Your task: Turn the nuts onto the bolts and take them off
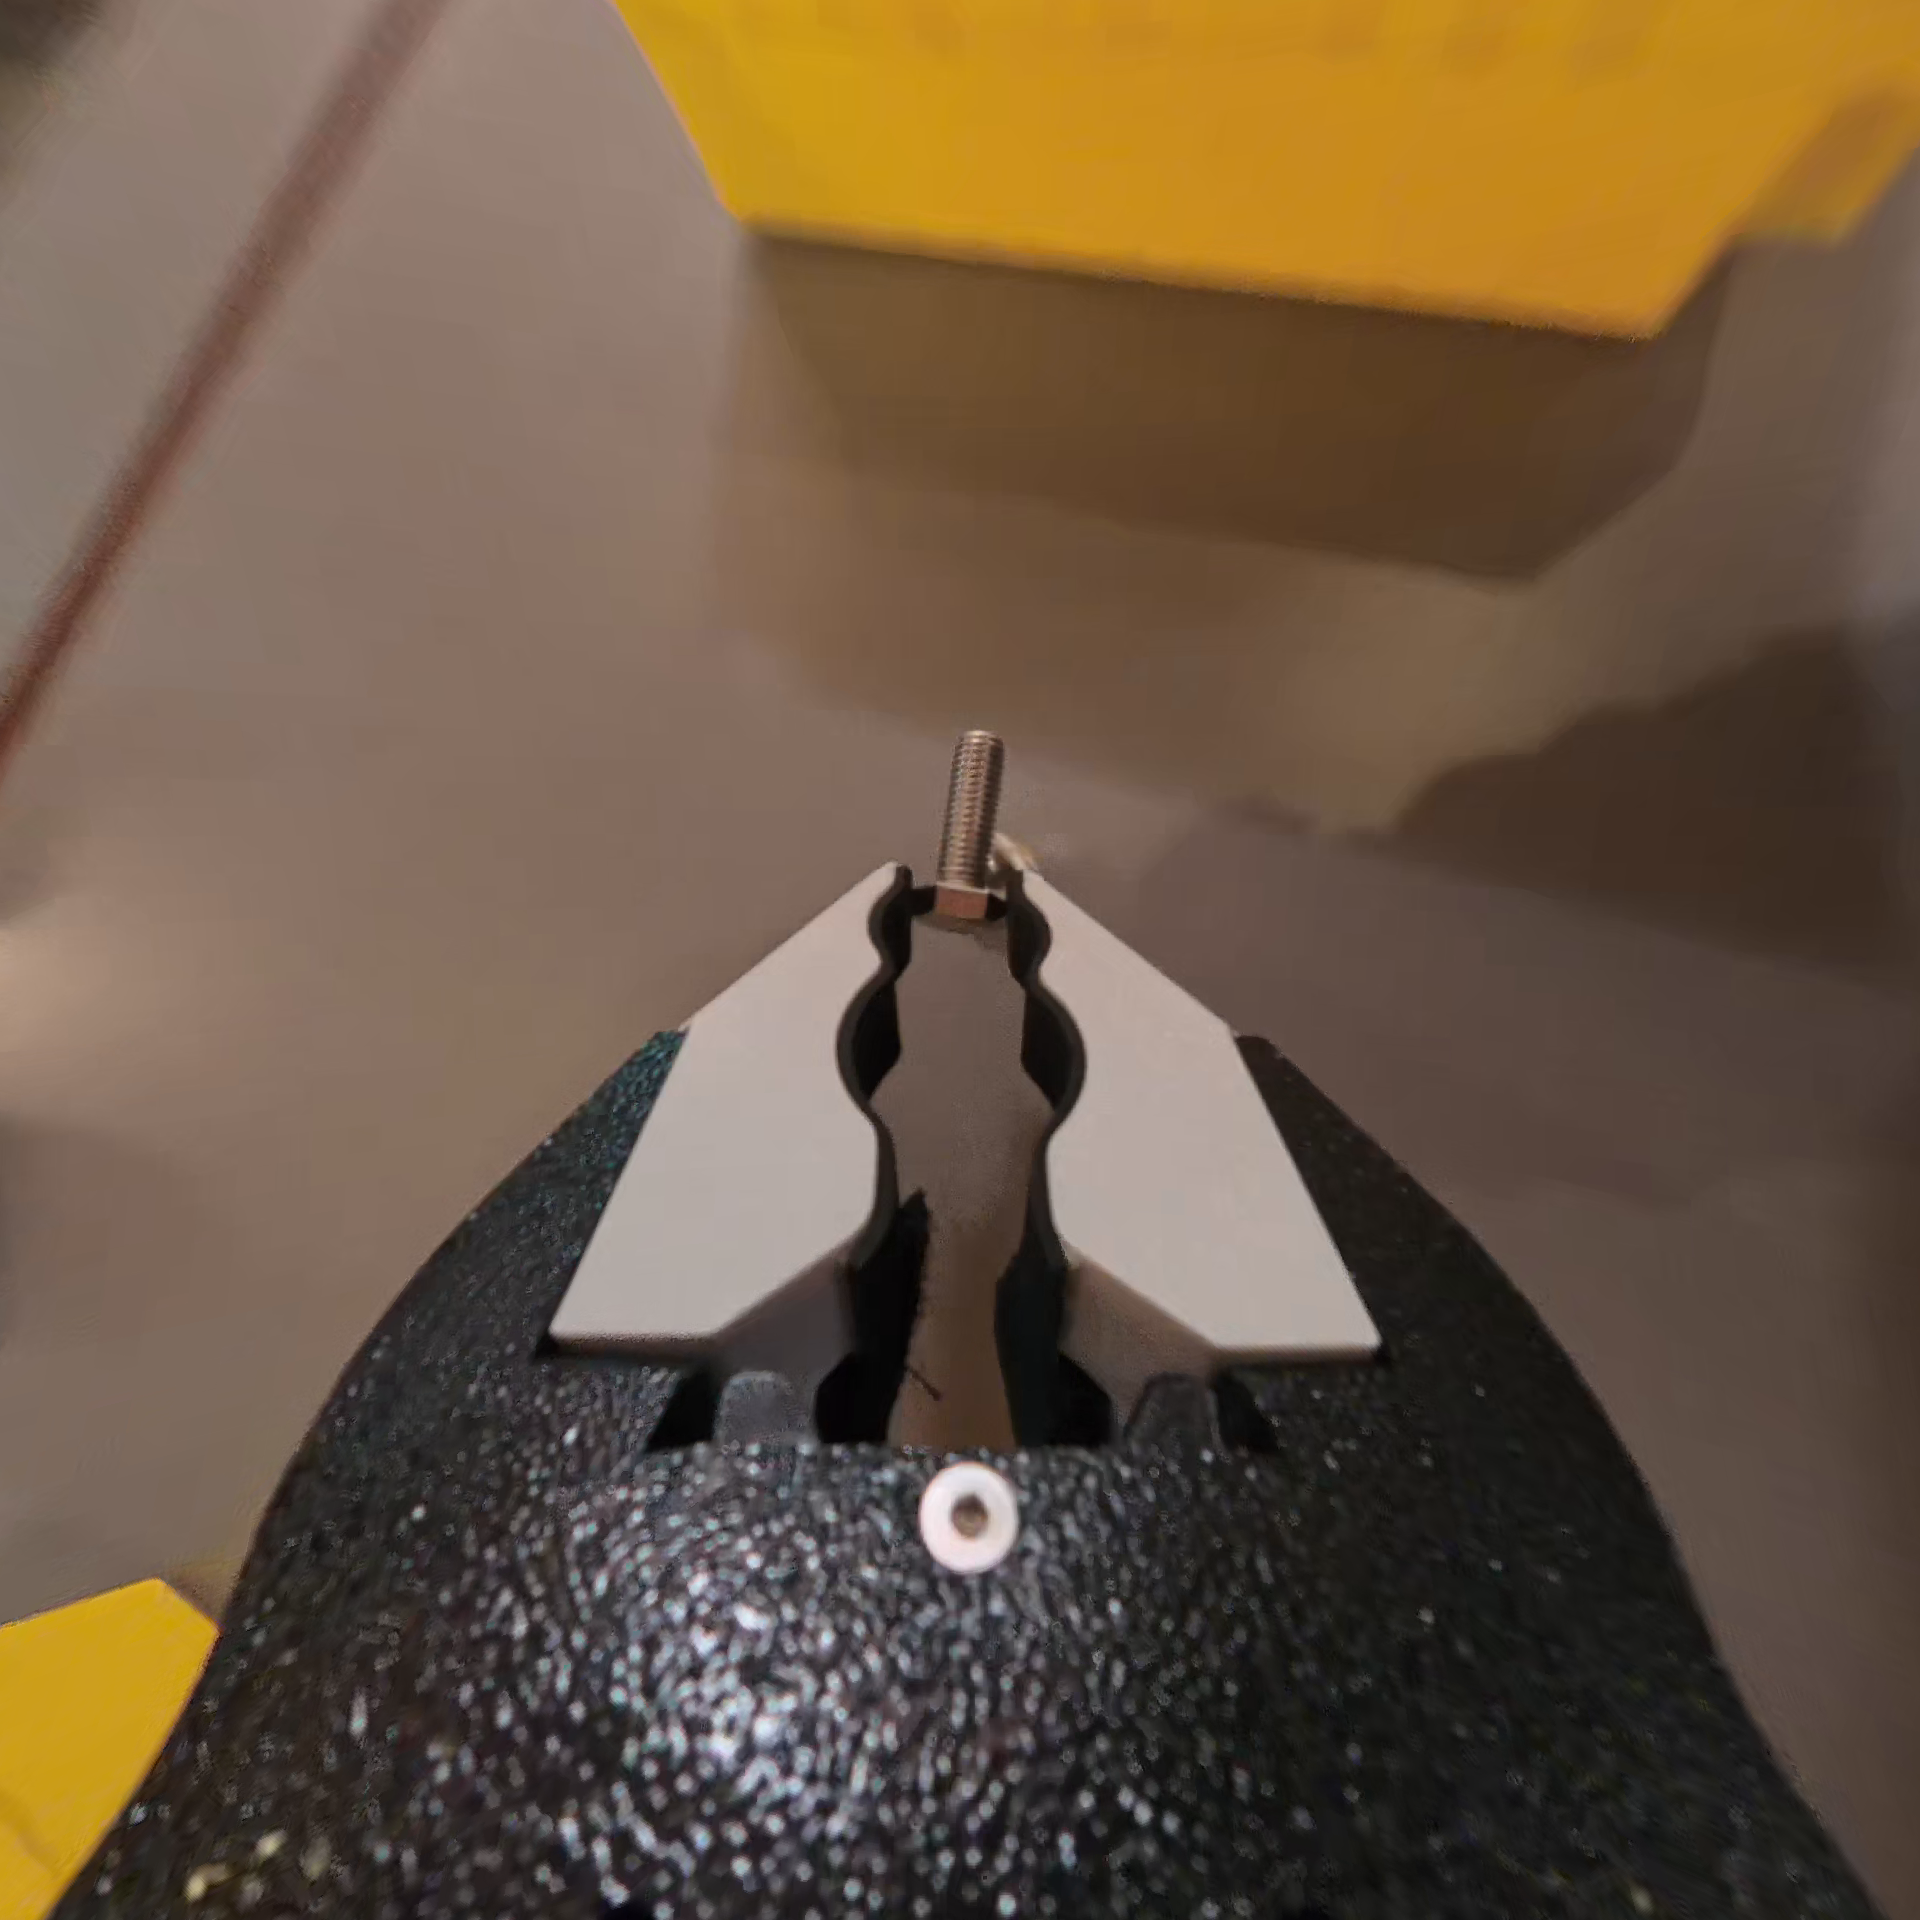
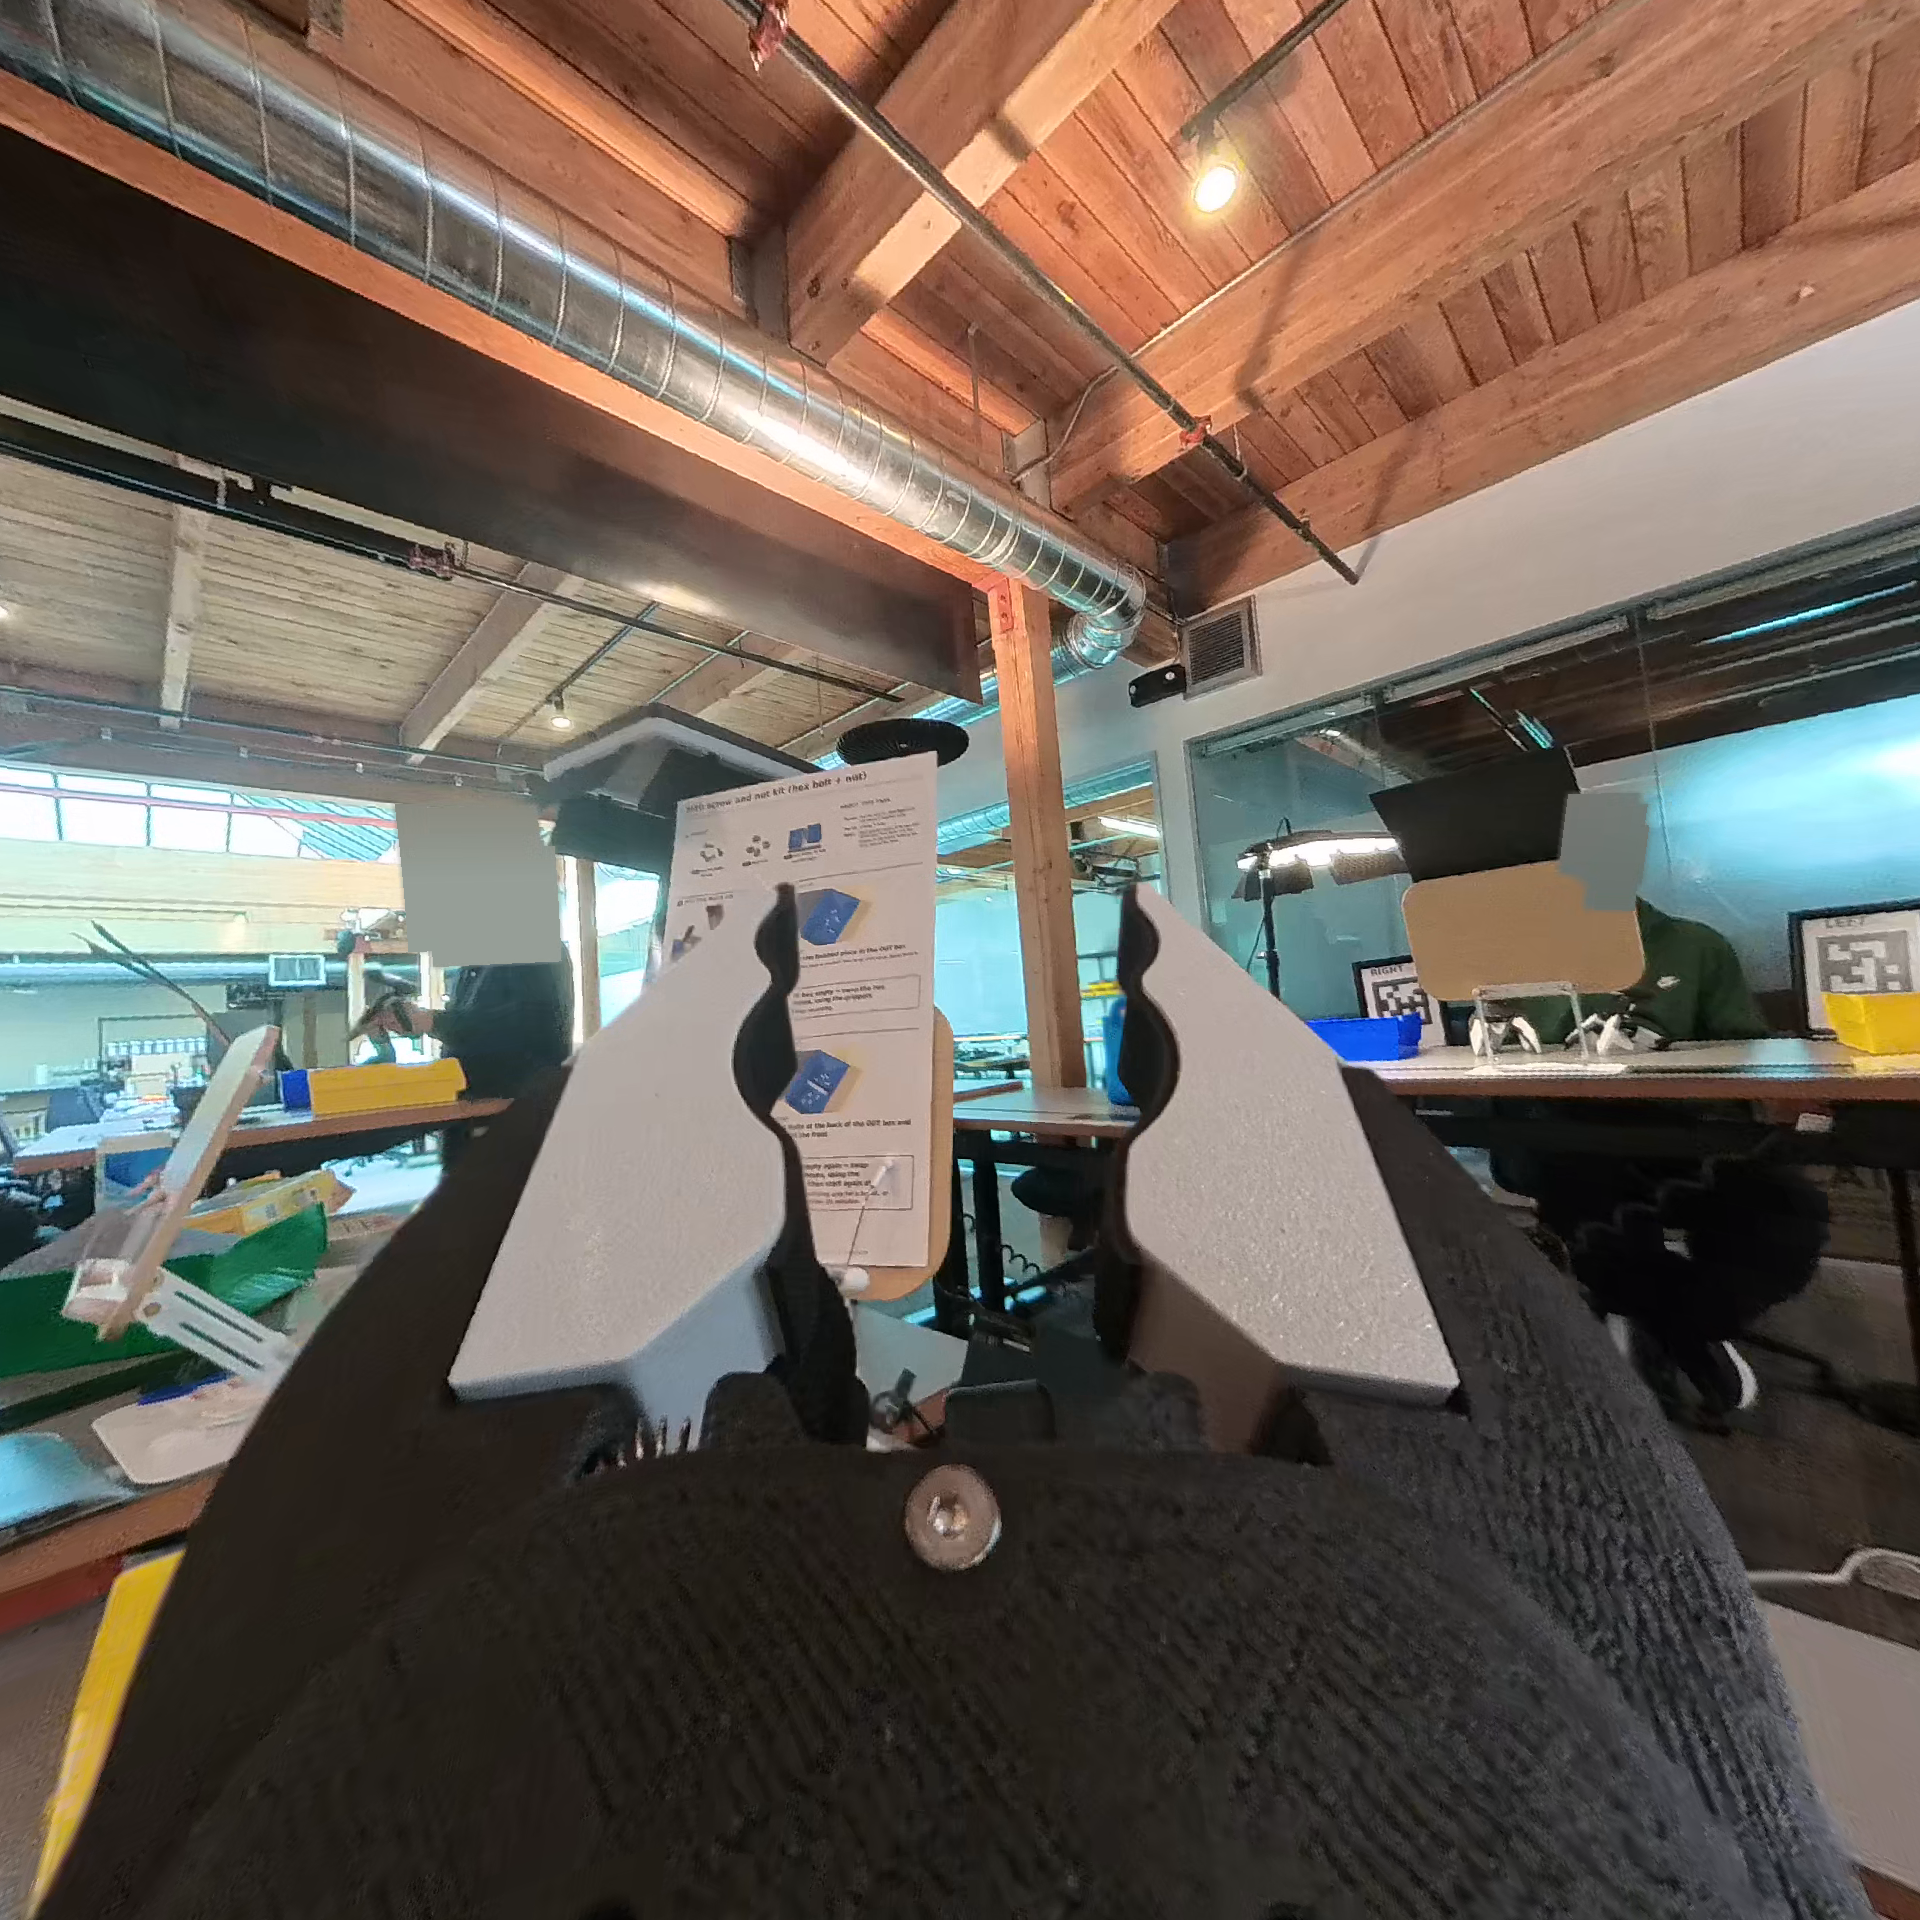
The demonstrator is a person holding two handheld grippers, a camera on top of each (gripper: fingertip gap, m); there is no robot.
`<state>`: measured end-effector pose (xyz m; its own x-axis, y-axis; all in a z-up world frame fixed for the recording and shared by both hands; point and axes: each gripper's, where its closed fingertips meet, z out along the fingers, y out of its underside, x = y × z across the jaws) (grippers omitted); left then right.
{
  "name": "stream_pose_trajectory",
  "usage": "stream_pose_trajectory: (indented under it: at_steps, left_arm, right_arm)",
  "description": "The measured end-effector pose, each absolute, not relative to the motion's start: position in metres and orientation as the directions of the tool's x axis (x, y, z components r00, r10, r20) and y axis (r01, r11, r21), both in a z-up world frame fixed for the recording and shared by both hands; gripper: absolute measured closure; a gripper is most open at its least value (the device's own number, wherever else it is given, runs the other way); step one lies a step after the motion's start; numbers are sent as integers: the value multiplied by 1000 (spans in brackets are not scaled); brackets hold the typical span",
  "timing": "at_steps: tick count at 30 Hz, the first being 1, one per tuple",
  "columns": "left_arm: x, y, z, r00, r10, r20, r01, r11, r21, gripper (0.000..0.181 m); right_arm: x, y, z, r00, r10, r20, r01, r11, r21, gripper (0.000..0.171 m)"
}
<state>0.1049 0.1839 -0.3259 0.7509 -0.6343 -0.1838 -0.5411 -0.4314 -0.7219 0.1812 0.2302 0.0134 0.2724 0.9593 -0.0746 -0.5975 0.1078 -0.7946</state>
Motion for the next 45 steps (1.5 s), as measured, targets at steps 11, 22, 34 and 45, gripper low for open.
stream_pose_trajectory:
  at_steps: [11, 22, 34, 45]
  left_arm:
    - [102, 181, -235, 835, -550, 19, 71, 72, -995, 165]
    - [114, 156, -219, 653, -747, 124, 282, 88, -955, 165]
    - [121, 158, -244, 602, -780, 168, 165, -84, -983, 144]
    - [150, 115, -267, 307, -928, 211, -7, -224, -975, 163]
  right_arm:
    - [100, 202, -109, 143, 990, -14, -147, 7, -989, 111]
    - [103, 160, -194, -221, 949, -223, -38, -237, -971, 138]
    - [103, 146, -221, -273, 952, -141, 110, -115, -987, 163]
    - [117, 111, -232, -496, 853, -163, 188, -78, -979, 164]
